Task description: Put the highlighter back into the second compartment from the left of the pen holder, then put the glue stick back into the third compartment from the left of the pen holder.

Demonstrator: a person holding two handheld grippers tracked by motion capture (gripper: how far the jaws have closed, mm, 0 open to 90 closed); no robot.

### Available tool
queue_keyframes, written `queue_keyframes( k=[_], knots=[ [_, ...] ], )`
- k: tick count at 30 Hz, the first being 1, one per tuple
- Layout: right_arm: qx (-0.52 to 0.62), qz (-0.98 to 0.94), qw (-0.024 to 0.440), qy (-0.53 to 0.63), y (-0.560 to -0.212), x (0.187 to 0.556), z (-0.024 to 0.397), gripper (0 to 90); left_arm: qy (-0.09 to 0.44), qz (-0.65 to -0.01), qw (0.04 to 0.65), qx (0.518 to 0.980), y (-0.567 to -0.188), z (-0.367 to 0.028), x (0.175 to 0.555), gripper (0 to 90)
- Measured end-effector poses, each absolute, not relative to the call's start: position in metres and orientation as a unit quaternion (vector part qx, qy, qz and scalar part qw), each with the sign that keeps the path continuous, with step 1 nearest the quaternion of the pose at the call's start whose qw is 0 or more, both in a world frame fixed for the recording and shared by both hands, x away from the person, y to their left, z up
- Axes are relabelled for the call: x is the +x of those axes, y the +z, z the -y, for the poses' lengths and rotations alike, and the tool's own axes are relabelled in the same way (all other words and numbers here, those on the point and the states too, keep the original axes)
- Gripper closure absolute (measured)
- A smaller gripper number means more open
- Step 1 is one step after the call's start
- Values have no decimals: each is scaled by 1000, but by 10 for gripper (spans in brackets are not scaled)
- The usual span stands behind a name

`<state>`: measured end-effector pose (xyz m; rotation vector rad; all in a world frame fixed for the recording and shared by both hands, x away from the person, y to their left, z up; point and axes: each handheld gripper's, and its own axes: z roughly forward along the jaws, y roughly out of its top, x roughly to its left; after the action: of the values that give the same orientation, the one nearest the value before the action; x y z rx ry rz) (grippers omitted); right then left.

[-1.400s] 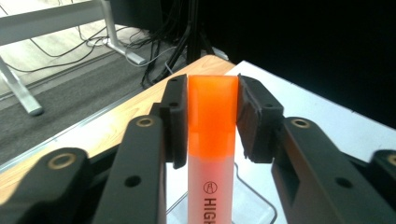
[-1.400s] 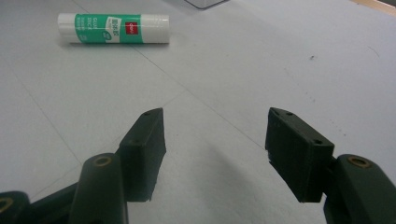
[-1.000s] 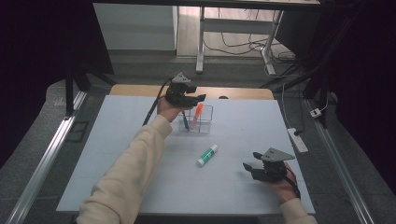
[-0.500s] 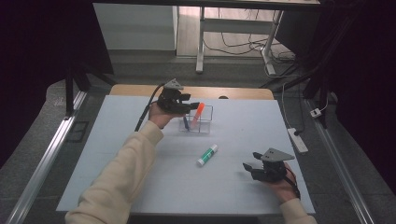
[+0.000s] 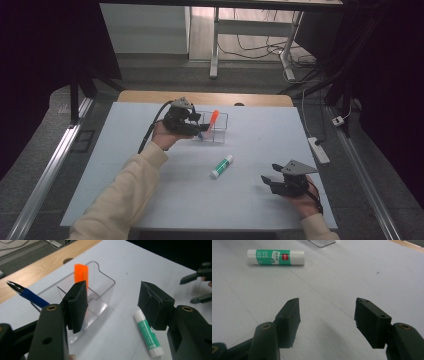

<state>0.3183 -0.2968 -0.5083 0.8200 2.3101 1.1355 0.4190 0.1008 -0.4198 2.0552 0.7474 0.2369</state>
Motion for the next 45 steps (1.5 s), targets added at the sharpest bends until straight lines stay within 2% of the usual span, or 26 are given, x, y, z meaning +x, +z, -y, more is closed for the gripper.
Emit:
queue_keyframes(
  k=[15,24,45],
  knots=[
    [301,-831,220,414,-507,312,303,357,63,-293,426,853,-425,-93,401,374],
    [300,-832,221,410,-507,313,304,358,51,-284,397,871,-433,-76,395,366],
    [299,-837,224,400,-509,314,303,359,23,-273,371,887,-453,-48,388,360]
  ],
)
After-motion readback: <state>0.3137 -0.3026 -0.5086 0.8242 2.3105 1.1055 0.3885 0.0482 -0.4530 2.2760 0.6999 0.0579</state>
